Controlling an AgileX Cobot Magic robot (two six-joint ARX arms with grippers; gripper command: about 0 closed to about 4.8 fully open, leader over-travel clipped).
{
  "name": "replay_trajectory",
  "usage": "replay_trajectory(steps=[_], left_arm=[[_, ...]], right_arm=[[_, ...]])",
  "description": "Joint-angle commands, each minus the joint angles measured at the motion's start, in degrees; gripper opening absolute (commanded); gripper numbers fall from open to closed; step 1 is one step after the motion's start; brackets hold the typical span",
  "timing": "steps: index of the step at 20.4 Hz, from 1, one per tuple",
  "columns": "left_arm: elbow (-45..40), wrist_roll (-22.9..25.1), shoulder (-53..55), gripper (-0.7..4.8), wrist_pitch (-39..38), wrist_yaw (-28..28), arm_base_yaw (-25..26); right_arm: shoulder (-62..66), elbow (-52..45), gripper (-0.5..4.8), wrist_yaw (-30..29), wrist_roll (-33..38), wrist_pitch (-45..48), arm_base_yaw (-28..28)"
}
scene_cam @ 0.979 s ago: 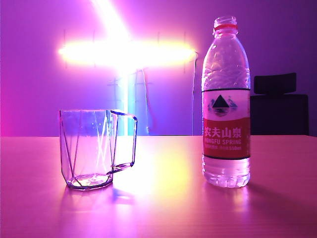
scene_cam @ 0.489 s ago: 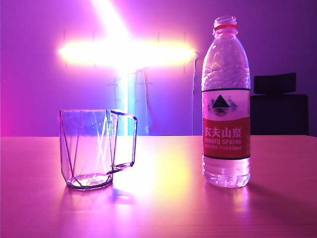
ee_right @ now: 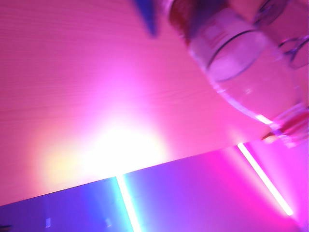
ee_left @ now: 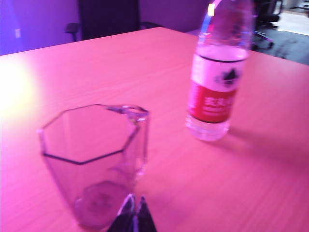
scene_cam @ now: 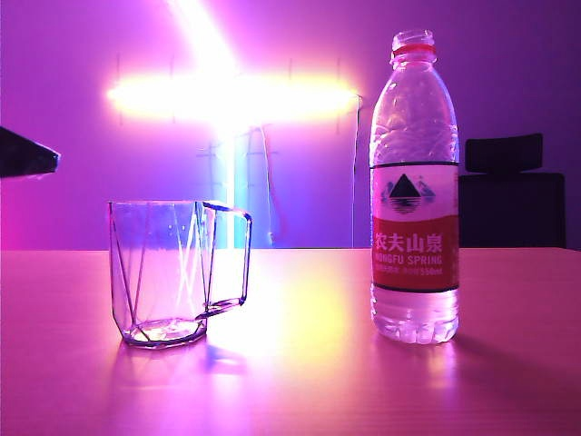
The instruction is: Pick up the mineral water bottle on the table and pour water into the mug until it's half full.
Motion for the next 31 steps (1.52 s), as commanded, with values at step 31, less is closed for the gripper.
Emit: replay_trajectory(steps=[31], left_arm=[[0.2, -0.2, -0.4, -0.02, 0.7, -0.2, -4.8]], right_arm=[[90.3, 0.2, 3.78, 13.7, -12.0, 87.6, 28.0]])
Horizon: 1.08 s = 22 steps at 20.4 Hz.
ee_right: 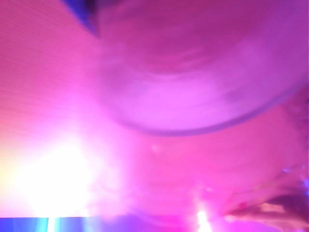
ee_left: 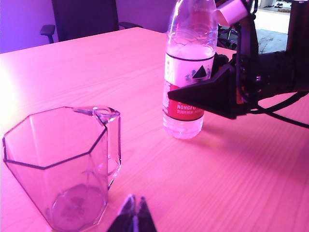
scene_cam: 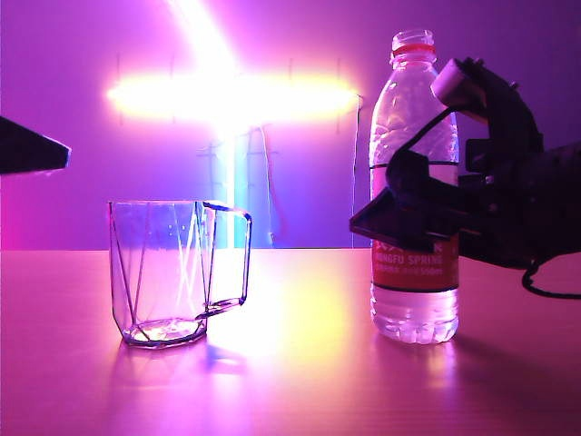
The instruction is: Pick up the mineral water bottle on the table and pour water into the mug until it's half full.
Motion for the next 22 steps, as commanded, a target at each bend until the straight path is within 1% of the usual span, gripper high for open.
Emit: replay_trajectory(steps=[1, 2, 8, 9, 11, 12, 13, 14, 15, 17, 18, 19, 20, 22], left_arm=[[0.2, -0.2, -0.6, -0.02, 0.7, 0.0, 0.1], [0.2, -0.2, -1.1, -0.02, 0.8, 0.0, 0.2], [0.2, -0.2, -1.4, -0.02, 0.7, 0.1, 1.0], [0.2, -0.2, -1.4, -0.02, 0.7, 0.1, 1.5], [0.2, -0.2, -1.4, -0.02, 0.7, 0.0, 4.6], [0.2, -0.2, -1.5, -0.02, 0.7, 0.0, 6.8], [0.2, -0.2, -1.6, -0.02, 0.7, 0.0, 7.6], [0.2, -0.2, -1.7, -0.02, 0.7, 0.0, 8.5], [0.2, -0.2, -1.8, -0.02, 0.7, -0.2, 8.8], [0.2, -0.2, -2.4, -0.02, 0.7, -0.2, 9.0], [0.2, -0.2, -2.4, -0.02, 0.7, -0.2, 9.0], [0.2, -0.2, -2.4, -0.02, 0.7, -0.2, 9.0], [0.2, -0.2, -2.4, -0.02, 0.7, -0.2, 9.0], [0.2, -0.2, -2.4, -0.02, 0.7, -0.1, 9.0]], right_arm=[[-0.2, 0.1, 3.39, -0.1, 0.0, 1.7, 0.1], [-0.3, 0.1, 2.64, -0.1, 0.0, 1.9, 0.1], [-0.6, 0.2, 2.6, -0.2, -0.3, 4.7, 0.1], [-0.9, 0.2, 2.6, -0.6, -0.7, 4.9, 0.1], [-3.0, 1.2, 2.6, -3.0, -2.3, 2.4, 0.1], [-5.4, 2.6, 2.6, -3.3, -2.8, -2.4, 0.2], [-6.6, 3.4, 2.6, -3.3, -3.9, -5.1, 0.3], [-9.0, 5.2, 2.6, -3.3, -7.1, -11.1, 0.9], [-10.5, 6.6, 2.6, -3.3, -9.6, -15.3, 1.1], [-14.2, 12.8, 2.6, -1.8, -17.7, -31.9, 2.0], [-14.8, 15.6, 2.6, -1.5, -20.8, -38.2, 2.1], [-14.8, 17.5, 2.6, -1.1, -22.9, -41.8, 2.3], [-14.7, 21.5, 2.6, -1.0, -27.1, -48.9, 2.7], [-14.7, 25.8, 2.6, 0.2, -32.4, -55.5, 2.8]])
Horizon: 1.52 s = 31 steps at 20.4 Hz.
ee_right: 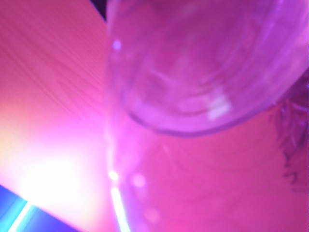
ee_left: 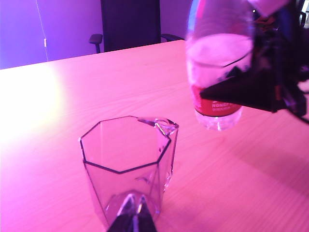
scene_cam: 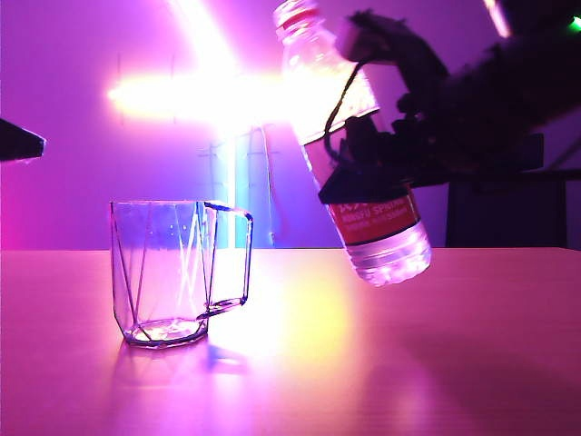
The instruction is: Pick up the mineral water bottle on the table and pour water into the mug until it's half full.
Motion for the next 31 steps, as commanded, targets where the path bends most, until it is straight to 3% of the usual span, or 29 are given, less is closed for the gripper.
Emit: replay_trajectory(steps=[1, 8, 11, 17, 31], left_arm=[[0.2, -0.2, 0.1, -0.02, 0.7, 0.0, 0.0], [0.2, -0.2, 0.1, -0.02, 0.7, 0.0, 1.6], [0.2, -0.2, 0.0, -0.02, 0.7, 0.0, 1.8], [0.2, -0.2, 0.0, -0.02, 0.7, 0.0, 1.8], [0.2, -0.2, -0.9, -0.02, 0.7, 0.0, 1.9]], right_arm=[[-0.4, 6.1, 2.6, 1.6, -10.1, -8.6, 0.3], [-0.3, 10.4, 2.6, 7.9, -23.8, -12.3, 1.4], [1.5, 11.1, 2.61, 9.0, -26.5, -11.9, 2.8], [8.5, 15.3, 2.6, 19.1, -36.4, -11.6, 6.6], [9.0, 16.4, 2.6, 28.9, -53.2, -7.8, 7.3]])
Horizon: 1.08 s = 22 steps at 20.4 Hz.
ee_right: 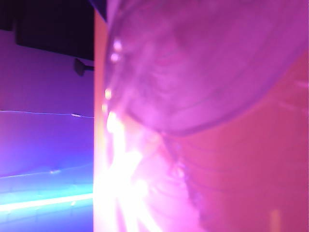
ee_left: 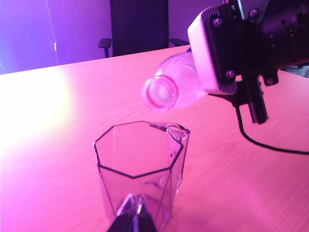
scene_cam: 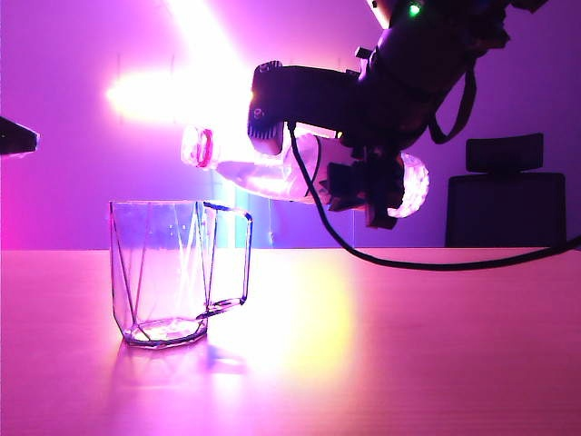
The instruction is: Pick up the mineral water bottle on the table and pour water into the mug until it's half full.
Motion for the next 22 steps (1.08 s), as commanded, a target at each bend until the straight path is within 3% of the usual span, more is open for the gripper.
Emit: replay_trajectory(steps=[1, 22], left_arm=[[0.2, -0.2, 0.1, -0.02, 0.7, 0.1, 0.2], [0.2, -0.2, 0.1, -0.02, 0.7, 0.0, 0.3]], right_arm=[[-0.7, 0.6, 2.6, 2.3, -3.5, 5.2, 0.1], [-0.7, 0.6, 2.6, 4.0, -11.1, 9.2, 0.1]])
